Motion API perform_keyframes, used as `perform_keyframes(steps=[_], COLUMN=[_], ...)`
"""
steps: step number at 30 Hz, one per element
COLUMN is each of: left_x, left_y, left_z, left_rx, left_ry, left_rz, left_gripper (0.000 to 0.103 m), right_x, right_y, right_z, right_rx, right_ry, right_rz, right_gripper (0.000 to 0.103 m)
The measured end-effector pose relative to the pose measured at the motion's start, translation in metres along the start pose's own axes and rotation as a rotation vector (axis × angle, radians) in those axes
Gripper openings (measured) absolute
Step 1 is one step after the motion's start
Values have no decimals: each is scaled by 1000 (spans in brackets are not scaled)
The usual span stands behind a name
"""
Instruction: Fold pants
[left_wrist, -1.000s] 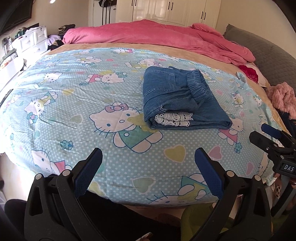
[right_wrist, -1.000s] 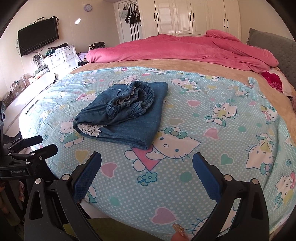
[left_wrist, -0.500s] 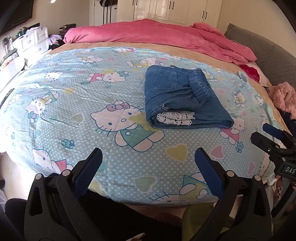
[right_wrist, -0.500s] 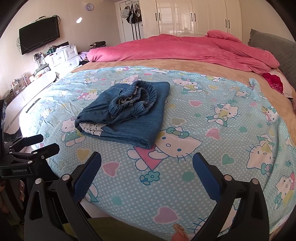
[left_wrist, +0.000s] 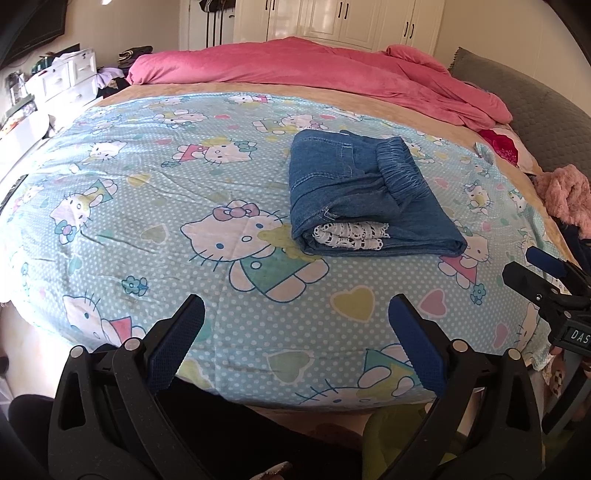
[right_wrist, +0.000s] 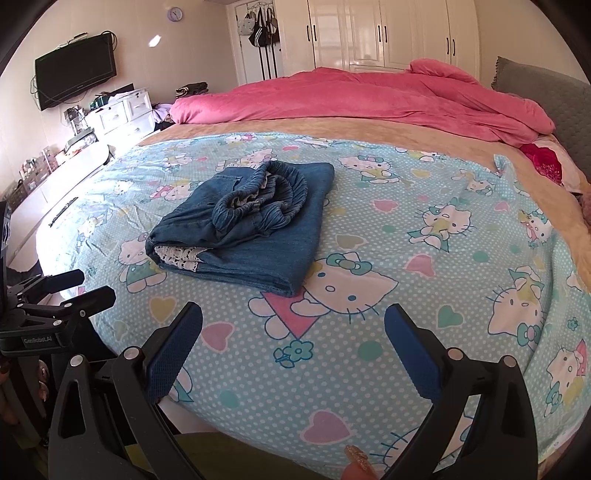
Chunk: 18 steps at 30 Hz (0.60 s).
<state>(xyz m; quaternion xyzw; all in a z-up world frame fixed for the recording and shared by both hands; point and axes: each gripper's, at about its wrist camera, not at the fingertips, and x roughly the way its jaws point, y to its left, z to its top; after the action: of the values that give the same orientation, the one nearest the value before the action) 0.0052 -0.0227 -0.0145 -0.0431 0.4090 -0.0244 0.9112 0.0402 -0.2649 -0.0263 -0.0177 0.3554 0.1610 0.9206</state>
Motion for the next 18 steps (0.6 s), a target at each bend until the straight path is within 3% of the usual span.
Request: perform_keyframes(steps=[18], left_x=[2], left_y=[2], left_z=[1], left_rx=[-11], left_ry=[5], left_rz=[2], left_gripper=[94], right_x=[2], right_y=[-1], right_z=[0], right_rx=[0], right_ry=[6], right_rz=[-5], right_gripper=[99])
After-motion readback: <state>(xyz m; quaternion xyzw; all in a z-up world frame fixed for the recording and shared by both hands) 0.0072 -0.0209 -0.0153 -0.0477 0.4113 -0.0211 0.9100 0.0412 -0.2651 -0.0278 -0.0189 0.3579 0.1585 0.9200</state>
